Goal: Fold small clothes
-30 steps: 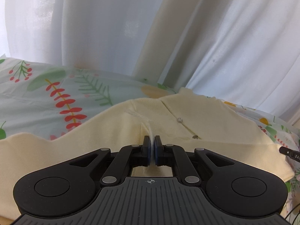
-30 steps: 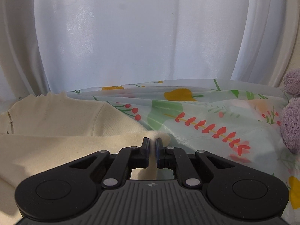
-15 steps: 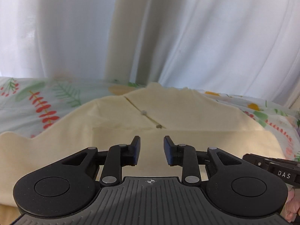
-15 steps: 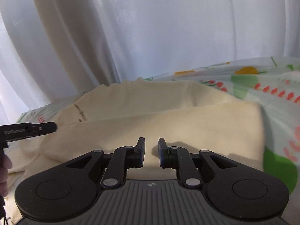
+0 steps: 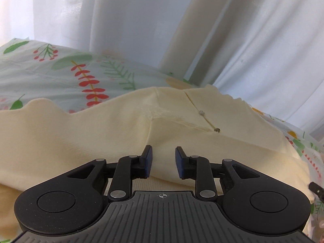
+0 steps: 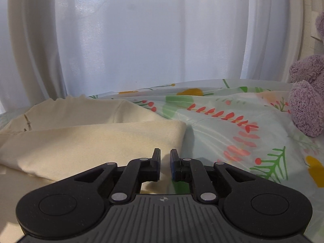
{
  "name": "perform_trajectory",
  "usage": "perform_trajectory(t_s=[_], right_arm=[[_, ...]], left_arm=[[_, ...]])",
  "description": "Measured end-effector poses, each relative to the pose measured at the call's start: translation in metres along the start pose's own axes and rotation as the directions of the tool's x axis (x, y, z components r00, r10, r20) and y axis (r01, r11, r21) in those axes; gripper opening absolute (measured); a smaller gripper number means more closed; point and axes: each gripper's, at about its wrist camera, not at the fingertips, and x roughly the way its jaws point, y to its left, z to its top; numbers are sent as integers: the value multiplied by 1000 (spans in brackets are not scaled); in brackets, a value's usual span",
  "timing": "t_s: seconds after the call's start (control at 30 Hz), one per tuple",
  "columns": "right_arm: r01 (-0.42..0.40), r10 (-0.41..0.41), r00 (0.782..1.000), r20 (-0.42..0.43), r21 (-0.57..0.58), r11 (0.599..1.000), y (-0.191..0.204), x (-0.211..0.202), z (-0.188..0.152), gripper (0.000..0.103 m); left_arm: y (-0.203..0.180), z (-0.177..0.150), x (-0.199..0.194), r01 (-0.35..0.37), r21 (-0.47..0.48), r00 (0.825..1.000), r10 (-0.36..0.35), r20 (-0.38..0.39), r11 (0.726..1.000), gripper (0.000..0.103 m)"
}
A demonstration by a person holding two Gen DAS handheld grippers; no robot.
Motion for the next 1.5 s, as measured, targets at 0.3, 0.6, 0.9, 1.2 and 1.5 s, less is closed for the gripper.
perform_trajectory(t_s=[0.3,0.6,0.9,1.2,1.5], right_arm=[[49,-61,997,-42,-243,969,48,3,-7,14],[-99,92,991,-96,-78,992,49,-48,-28,46],[-158,152,981,-120,-40,987,65,-54,-32,45],[-173,170,979,-117,-20,985,72,-59,-27,45],[-165,163,978,-131,-8,986,73,-56,-28,45]], left_arm=[[29,-6,-25,-31,-91,999,33,23,995,72],[185,-27,-111,-212,-532,950,301,85,820,73],[309,-53,-158,-65,-848,921,359,152,526,34],[348,-66,-176,0,-922,896,409,172,387,22],[373,-62,-182,98,-944,875,425,232,315,49]])
